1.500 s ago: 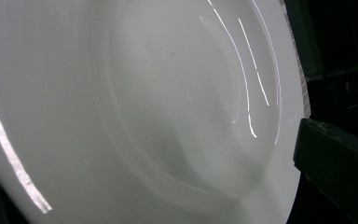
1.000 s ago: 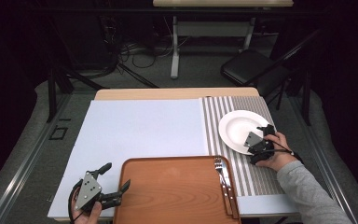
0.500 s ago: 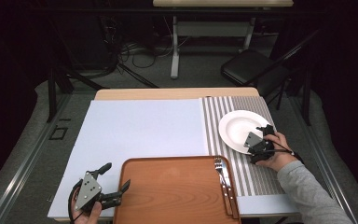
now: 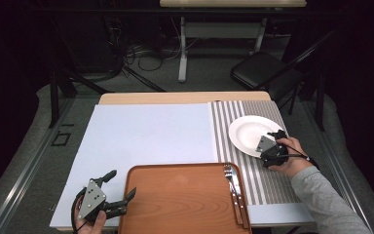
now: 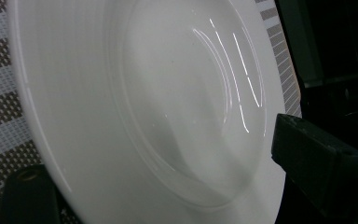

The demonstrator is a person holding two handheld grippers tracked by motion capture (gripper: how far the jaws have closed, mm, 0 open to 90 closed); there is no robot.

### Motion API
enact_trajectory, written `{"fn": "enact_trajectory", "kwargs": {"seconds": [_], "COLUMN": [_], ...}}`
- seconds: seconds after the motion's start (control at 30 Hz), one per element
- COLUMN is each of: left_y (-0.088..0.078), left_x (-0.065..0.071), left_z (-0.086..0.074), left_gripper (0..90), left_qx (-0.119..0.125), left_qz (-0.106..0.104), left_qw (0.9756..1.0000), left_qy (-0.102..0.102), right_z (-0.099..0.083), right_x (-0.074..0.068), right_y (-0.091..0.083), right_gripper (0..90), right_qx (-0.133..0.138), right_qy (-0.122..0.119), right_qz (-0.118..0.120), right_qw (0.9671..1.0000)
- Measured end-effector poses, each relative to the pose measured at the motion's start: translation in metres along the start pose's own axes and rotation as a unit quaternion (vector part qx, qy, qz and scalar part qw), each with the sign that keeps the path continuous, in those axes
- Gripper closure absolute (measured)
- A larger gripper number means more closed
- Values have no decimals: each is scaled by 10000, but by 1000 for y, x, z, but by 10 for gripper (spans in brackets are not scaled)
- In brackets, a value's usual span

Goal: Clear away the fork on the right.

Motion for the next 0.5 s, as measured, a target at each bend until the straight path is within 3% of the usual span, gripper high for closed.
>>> {"fn": "enact_trajectory", "kwargs": {"seconds": [0.23, 0.5], "left_y": [0, 0], "left_x": [0, 0], "left_z": [0, 0], "left_gripper": [156, 156], "left_qx": [-2, 4], "left_qz": [3, 1], "left_qw": [10000, 10000], "left_qy": [6, 5], "right_z": [3, 5], "right_x": [1, 0], "right_y": [-4, -6], "right_gripper": [306, 528], "right_qx": [-12, -68], "right_qy": [-143, -351], "right_qz": [178, 417], "right_qw": [9997, 9985]}}
Point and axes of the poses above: each handheld gripper's, and its own axes: y roughly forward along the jaws, z roughly out of its top, x roughly to its right, the point moved 7 cm from there along y, roughly forward along the jaws, and after that the axes turned 4 degrees about y, right-handed, at the moved point
